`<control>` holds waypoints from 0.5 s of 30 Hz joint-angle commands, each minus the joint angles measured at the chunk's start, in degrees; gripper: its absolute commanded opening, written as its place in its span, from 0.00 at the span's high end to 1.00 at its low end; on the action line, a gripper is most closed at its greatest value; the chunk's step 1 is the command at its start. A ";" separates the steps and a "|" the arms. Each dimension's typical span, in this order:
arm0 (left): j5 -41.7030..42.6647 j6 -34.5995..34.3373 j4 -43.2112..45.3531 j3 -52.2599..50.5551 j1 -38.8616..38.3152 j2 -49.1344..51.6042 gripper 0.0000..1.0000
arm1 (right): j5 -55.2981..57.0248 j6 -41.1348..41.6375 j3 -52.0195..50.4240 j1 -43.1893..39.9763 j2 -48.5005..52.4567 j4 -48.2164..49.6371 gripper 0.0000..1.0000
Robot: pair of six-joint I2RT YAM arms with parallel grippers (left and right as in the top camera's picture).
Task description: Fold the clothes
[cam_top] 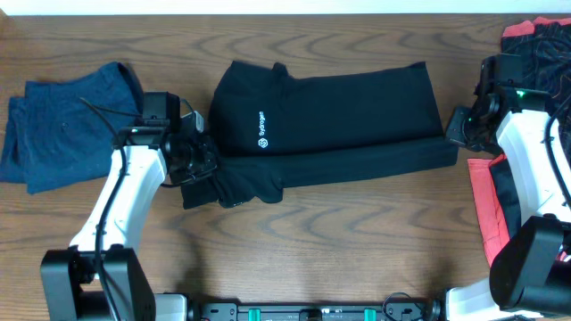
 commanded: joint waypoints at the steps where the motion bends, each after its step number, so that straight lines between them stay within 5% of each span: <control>1: -0.63 -0.13 1.51 -0.09 0.17 1.29 0.94 | 0.61 -0.42 -2.08 0.31 0.42 1.73 0.99; 15: -0.63 -0.13 8.20 -0.09 0.17 7.52 0.94 | -1.29 -0.39 -15.30 0.31 0.42 18.01 0.99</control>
